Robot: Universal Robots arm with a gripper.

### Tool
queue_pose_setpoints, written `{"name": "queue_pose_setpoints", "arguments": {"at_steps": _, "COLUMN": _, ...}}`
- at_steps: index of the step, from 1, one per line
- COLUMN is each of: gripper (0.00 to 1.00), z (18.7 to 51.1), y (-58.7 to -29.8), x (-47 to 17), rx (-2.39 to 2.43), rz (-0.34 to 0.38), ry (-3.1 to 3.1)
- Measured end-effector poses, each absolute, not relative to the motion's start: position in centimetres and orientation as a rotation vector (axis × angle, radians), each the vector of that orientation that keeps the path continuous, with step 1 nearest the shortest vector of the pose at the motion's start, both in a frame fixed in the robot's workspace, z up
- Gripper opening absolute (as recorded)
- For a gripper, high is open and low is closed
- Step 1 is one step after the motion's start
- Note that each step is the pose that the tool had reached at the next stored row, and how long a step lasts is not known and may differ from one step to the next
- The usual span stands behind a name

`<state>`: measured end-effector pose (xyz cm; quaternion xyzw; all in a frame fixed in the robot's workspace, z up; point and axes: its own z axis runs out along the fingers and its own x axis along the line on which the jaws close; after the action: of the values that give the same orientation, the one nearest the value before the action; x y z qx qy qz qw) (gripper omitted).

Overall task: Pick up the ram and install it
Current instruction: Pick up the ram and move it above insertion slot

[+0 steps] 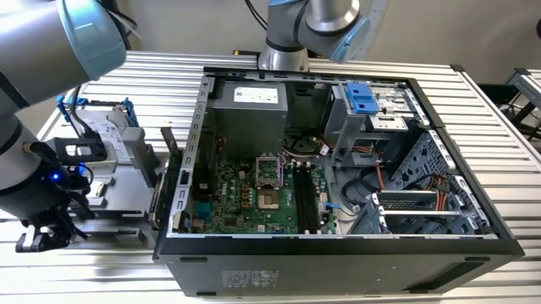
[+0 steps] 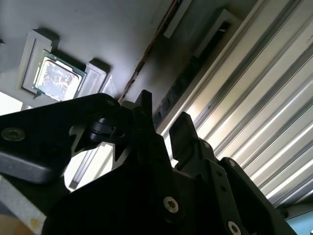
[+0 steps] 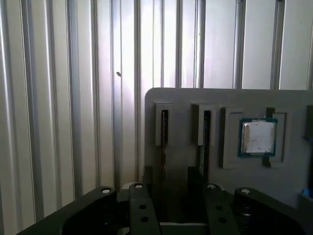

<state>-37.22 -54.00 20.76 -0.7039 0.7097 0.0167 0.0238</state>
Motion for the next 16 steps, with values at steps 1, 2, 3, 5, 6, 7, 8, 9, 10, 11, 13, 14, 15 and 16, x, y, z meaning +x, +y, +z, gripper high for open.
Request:
{"name": "queue_pose_setpoints", "arguments": {"at_steps": 1, "gripper": 1.00, "z": 20.6, "y": -54.0, "x": -37.2, "rx": -2.178, "rz": 0.052, "ry": 2.196}}
{"name": "queue_pose_setpoints", "arguments": {"at_steps": 2, "gripper": 1.00, "z": 20.4, "y": -54.1, "x": -37.2, "rx": -2.178, "rz": 0.052, "ry": 2.196}}
{"name": "queue_pose_setpoints", "arguments": {"at_steps": 3, "gripper": 1.00, "z": 20.2, "y": -54.1, "x": -37.2, "rx": -2.179, "rz": 0.052, "ry": 2.196}}
{"name": "queue_pose_setpoints", "arguments": {"at_steps": 5, "gripper": 1.00, "z": 19.8, "y": -54.1, "x": -37.2, "rx": -2.178, "rz": 0.052, "ry": 2.196}}
{"name": "queue_pose_setpoints", "arguments": {"at_steps": 6, "gripper": 1.00, "z": 19.7, "y": -54.2, "x": -37.2, "rx": -2.178, "rz": 0.052, "ry": 2.196}}
{"name": "queue_pose_setpoints", "arguments": {"at_steps": 7, "gripper": 1.00, "z": 19.5, "y": -54.2, "x": -37.3, "rx": -2.178, "rz": 0.051, "ry": 2.197}}
{"name": "queue_pose_setpoints", "arguments": {"at_steps": 8, "gripper": 1.00, "z": 19.4, "y": -54.2, "x": -37.3, "rx": -2.178, "rz": 0.052, "ry": 2.197}}
{"name": "queue_pose_setpoints", "arguments": {"at_steps": 9, "gripper": 1.00, "z": 19.3, "y": -54.2, "x": -37.3, "rx": -2.177, "rz": 0.051, "ry": 2.197}}
{"name": "queue_pose_setpoints", "arguments": {"at_steps": 10, "gripper": 1.00, "z": 19.3, "y": -54.2, "x": -37.3, "rx": -2.177, "rz": 0.051, "ry": 2.198}}
{"name": "queue_pose_setpoints", "arguments": {"at_steps": 11, "gripper": 1.00, "z": 19.3, "y": -54.2, "x": -37.3, "rx": -2.177, "rz": 0.052, "ry": 2.198}}
{"name": "queue_pose_setpoints", "arguments": {"at_steps": 13, "gripper": 1.00, "z": 19.3, "y": -54.1, "x": -37.3, "rx": -2.177, "rz": 0.052, "ry": 2.198}}
{"name": "queue_pose_setpoints", "arguments": {"at_steps": 14, "gripper": 1.00, "z": 19.3, "y": -54.1, "x": -37.3, "rx": -2.177, "rz": 0.052, "ry": 2.197}}
{"name": "queue_pose_setpoints", "arguments": {"at_steps": 15, "gripper": 1.00, "z": 19.3, "y": -54.1, "x": -37.3, "rx": -2.177, "rz": 0.051, "ry": 2.197}}
{"name": "queue_pose_setpoints", "arguments": {"at_steps": 16, "gripper": 1.00, "z": 19.3, "y": -54.1, "x": -37.3, "rx": -2.177, "rz": 0.052, "ry": 2.198}}
